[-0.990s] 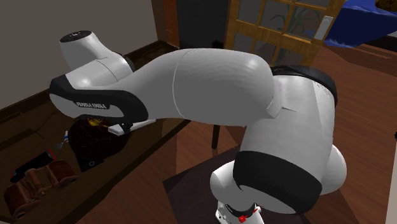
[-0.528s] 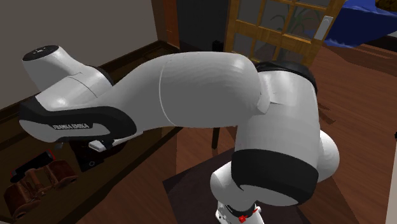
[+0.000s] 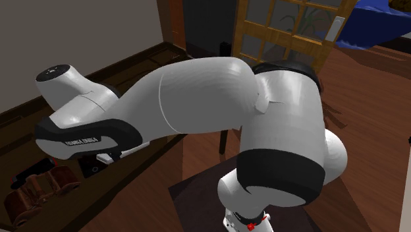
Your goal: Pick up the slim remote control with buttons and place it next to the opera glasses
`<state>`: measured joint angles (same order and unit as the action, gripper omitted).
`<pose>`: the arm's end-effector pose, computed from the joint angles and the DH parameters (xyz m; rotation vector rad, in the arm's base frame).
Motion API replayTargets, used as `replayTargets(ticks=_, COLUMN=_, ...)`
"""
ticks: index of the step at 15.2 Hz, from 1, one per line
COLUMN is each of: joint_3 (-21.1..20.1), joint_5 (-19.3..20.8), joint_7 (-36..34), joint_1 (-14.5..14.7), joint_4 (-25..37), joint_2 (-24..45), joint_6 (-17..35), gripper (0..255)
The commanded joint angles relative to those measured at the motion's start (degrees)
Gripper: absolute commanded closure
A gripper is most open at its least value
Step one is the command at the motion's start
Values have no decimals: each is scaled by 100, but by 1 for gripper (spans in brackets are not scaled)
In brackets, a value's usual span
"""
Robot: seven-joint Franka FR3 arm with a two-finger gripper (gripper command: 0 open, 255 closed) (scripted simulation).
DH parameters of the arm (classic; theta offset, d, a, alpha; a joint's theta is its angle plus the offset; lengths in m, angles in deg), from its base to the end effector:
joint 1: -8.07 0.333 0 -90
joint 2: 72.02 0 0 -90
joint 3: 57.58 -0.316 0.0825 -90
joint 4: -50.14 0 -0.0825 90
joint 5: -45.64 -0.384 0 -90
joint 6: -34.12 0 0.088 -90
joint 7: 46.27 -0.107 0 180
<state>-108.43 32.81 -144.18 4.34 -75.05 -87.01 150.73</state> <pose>0.3196 0.3879 0.4575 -2.7346 1.4931 -0.0142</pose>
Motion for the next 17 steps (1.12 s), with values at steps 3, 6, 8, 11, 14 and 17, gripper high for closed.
replayTargets(ticks=3, joint_3=-106, joint_5=69, joint_7=-62, joint_1=-28, joint_4=-216, joint_2=139, joint_6=332, gripper=255)
replayTargets(ticks=6, joint_3=-193, joint_5=145, joint_7=-128, joint_1=-59, joint_4=-364, joint_2=269, joint_6=582, gripper=255)
replayTargets(ticks=8, joint_3=-253, joint_5=211, joint_7=-181, joint_1=-84, joint_4=-457, joint_2=368, joint_6=750, gripper=255)
replayTargets(ticks=11, joint_3=-346, joint_5=334, joint_7=-280, joint_1=-127, joint_4=-588, joint_2=536, joint_6=1004, gripper=255)
replayTargets(ticks=14, joint_3=-439, joint_5=496, joint_7=-404, joint_1=-175, joint_4=-708, joint_2=729, joint_6=1260, gripper=255)
replayTargets(ticks=17, joint_3=-526, joint_5=704, joint_7=-562, joint_1=-226, joint_4=-818, joint_2=950, joint_6=1515, gripper=255)
